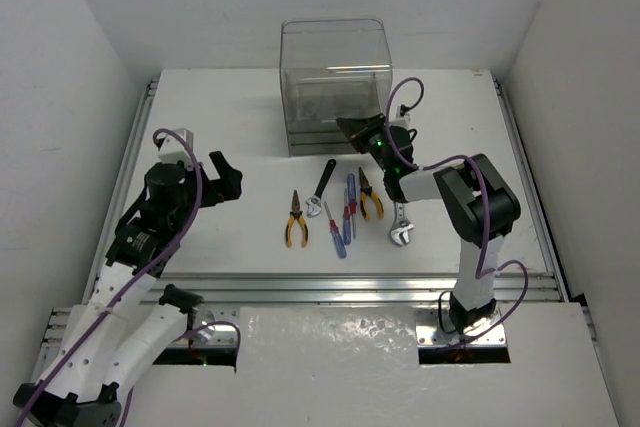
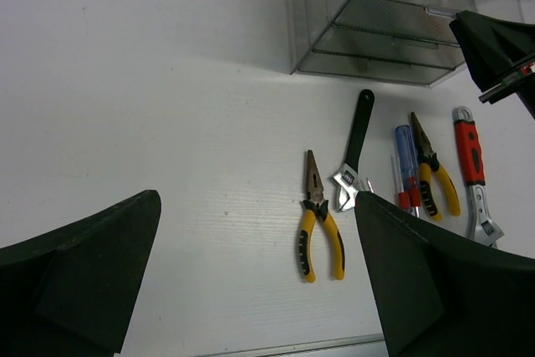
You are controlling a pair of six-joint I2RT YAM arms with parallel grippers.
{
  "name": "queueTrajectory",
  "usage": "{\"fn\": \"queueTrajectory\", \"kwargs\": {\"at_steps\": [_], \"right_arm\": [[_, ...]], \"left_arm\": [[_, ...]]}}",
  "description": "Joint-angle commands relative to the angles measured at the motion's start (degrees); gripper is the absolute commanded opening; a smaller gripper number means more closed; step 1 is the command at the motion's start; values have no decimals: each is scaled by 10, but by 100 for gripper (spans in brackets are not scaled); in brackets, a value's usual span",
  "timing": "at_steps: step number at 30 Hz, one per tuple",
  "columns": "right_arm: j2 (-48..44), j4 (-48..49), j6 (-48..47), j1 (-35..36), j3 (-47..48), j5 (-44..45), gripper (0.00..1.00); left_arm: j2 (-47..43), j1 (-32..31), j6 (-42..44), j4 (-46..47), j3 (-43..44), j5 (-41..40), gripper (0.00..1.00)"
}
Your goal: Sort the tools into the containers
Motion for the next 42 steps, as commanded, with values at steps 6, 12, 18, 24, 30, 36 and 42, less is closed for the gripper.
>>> {"fn": "queueTrajectory", "kwargs": {"at_steps": [6,12,18,24,30,36,42], "right_arm": [[-35,75,-4,7,6,6,0],[-72,99,-11,8,-26,-17,0],[-98,107,-14,8,-47,-39,0],[-123,121,-21,8,-66,-48,0],[-148,115,-34,9,-67,-59,0],[-179,85,-62,8,-61,-70,0],[-207,43,-87,8,-43,-74,0]], "left_arm": [[-8,-3,11,35,-1,24,100],[10,-2,-10,41,27,43,100],[57,-2,-66,96,83,100,100],[139,-2,-128,157,160,38,100],[261,19,-144,191,272,43,99],[336,53,-138,218,359,110,73],[389,99,-145,239,386,184,23]]}}
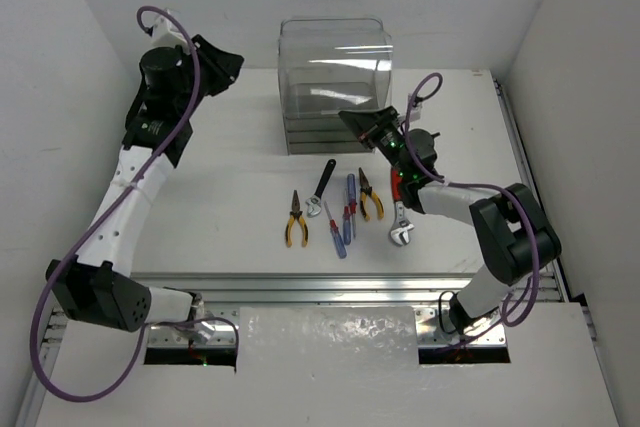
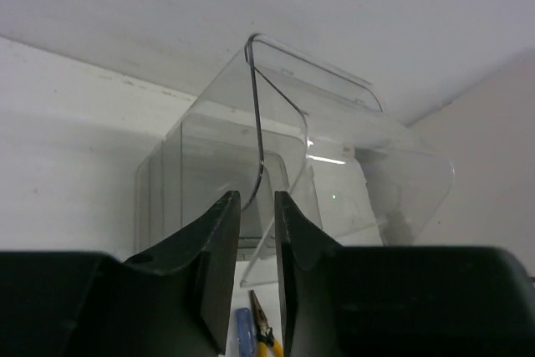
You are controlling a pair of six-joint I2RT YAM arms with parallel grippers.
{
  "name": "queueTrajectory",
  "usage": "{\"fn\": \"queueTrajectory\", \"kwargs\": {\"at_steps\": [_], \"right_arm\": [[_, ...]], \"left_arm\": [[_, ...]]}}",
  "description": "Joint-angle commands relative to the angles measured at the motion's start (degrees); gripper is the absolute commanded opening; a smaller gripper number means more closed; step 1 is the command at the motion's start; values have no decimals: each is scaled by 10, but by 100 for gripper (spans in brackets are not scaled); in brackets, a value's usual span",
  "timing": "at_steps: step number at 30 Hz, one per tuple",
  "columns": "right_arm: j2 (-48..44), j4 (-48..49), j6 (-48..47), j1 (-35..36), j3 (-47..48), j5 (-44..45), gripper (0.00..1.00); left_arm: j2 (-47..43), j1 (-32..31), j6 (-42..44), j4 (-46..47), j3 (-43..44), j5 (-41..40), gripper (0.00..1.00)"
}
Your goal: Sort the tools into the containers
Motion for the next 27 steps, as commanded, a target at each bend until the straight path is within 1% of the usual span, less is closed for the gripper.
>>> {"fn": "queueTrajectory", "kwargs": {"at_steps": [1,3,5,7,8,9,10,11,12,13,15,21,23,27], "right_arm": [[-36,25,-37,2,36,-4,0],[-39,20,-38,2,39,-4,0],[-46,17,-40,2,40,-3,0],[-51,12,-41,2,42,-5,0],[-53,12,-45,2,44,-6,0],[-55,10,-46,2,44,-7,0],[-61,1,-47,2,47,-4,0],[-62,-2,-51,2,48,-4,0],[-63,-3,-53,2,53,-4,0],[-66,-11,-57,2,54,-4,0],[-66,-20,-60,2,66,-9,0],[-69,-32,-68,2,75,-12,0],[-70,-37,-71,2,78,-14,0],[-68,-43,-71,2,88,-23,1]], "left_arm": [[28,34,-5,50,46,79,20],[61,40,-1,55,76,119,9],[97,42,5,54,99,140,7],[140,44,10,61,135,184,6],[156,44,11,61,166,222,3],[173,44,11,63,166,248,1],[209,44,9,61,199,270,0],[225,44,6,60,215,308,0],[242,44,1,59,241,319,0],[271,44,-5,46,256,333,0],[295,44,-11,43,278,349,0],[303,44,-34,69,262,363,0],[307,44,-43,79,260,383,0],[330,41,-99,163,263,453,0]]}}
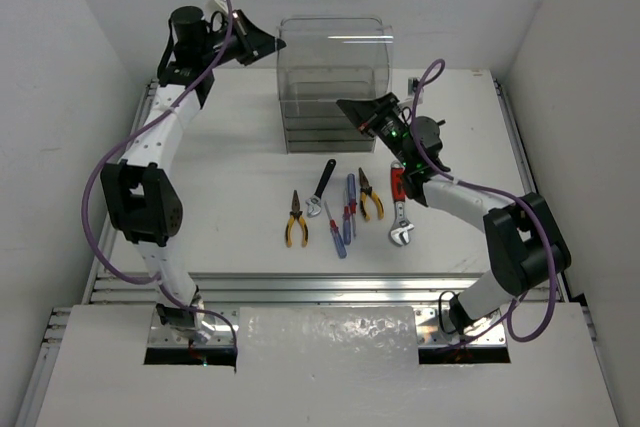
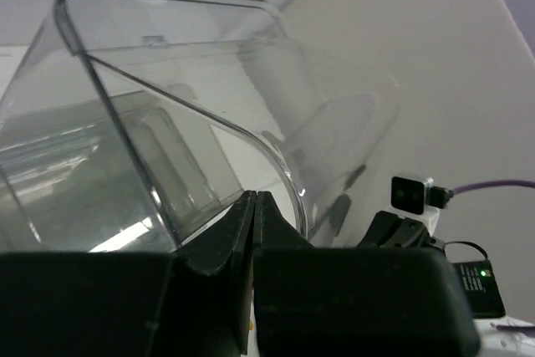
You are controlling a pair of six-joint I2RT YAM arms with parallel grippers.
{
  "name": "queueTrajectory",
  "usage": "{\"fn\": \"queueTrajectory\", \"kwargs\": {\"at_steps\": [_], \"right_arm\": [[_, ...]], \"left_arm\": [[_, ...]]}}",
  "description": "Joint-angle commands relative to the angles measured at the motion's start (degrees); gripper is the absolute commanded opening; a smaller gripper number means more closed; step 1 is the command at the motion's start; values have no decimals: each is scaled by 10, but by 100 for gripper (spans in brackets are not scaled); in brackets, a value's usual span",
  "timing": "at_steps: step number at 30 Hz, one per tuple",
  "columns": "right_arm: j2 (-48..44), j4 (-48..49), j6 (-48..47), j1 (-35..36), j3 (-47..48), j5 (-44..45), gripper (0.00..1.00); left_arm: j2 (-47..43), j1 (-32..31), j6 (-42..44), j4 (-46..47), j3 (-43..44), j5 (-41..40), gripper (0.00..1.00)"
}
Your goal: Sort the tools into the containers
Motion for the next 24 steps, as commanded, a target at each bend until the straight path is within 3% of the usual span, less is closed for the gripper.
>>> {"fn": "queueTrajectory", "kwargs": {"at_steps": [1,8,11,15,19,24], "right_arm": [[-21,27,-17,0,40,1,1],[-22,17,-20,0,46,-7,6],[-34,0,-36,0,49,-10,44],[-52,-27,-59,0,58,-21,54],[-102,-67,-91,0,62,-41,73],[-151,-128,-141,0,55,-44,77]], "left_arm": [[9,-5,-49,98,17,81,0],[9,-21,-99,164,15,114,0],[8,-24,-117,188,14,115,0],[13,-25,-143,210,28,106,0],[33,-25,-159,208,61,96,0],[42,-25,-188,234,70,81,0]]}}
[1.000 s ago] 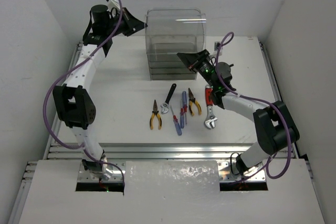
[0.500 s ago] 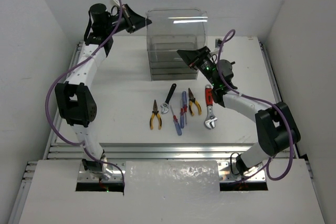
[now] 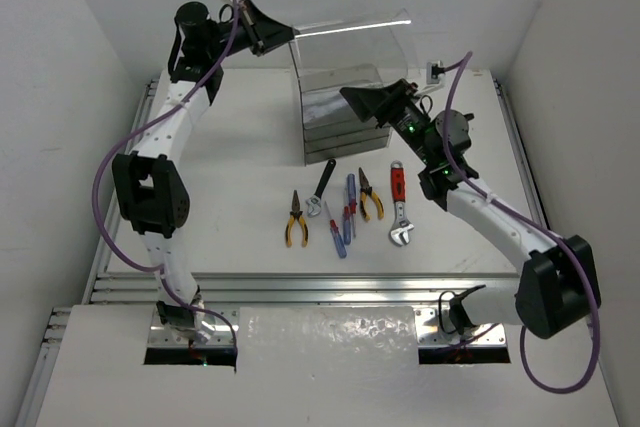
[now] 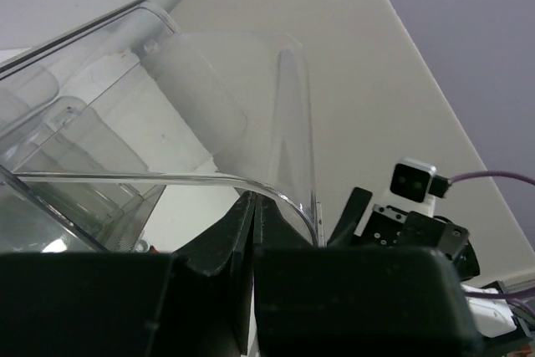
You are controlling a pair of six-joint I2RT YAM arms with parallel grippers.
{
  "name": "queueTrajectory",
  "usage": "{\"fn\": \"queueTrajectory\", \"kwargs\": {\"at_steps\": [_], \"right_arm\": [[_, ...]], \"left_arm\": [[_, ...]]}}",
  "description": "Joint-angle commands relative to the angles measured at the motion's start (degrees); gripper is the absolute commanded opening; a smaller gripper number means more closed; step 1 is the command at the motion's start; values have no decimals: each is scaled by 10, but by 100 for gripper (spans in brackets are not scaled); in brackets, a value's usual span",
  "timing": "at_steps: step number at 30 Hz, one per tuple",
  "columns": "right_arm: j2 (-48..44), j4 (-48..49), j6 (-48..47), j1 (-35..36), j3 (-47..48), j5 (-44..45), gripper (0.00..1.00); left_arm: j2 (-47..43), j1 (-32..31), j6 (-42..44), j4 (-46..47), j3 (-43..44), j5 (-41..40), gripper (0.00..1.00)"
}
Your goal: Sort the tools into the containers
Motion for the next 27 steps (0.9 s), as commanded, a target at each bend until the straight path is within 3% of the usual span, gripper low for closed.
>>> {"fn": "queueTrajectory", "kwargs": {"at_steps": [1,9,16,27], "right_arm": [[-42,-35,-53,-2,21,-9,78],[-72,-80,-66,-24,12,-33,78],[-146,-153,-99,-25,-18,-20,78],[-282,-308,-163,-31,-56,50,78]], "left_arm": [[-7,-6,-34,77,29,-16,0],[0,-9,-90,140,22,-49,0],[2,-11,-91,137,36,-82,0],[76,-10,-100,109,142,-109,0]]}}
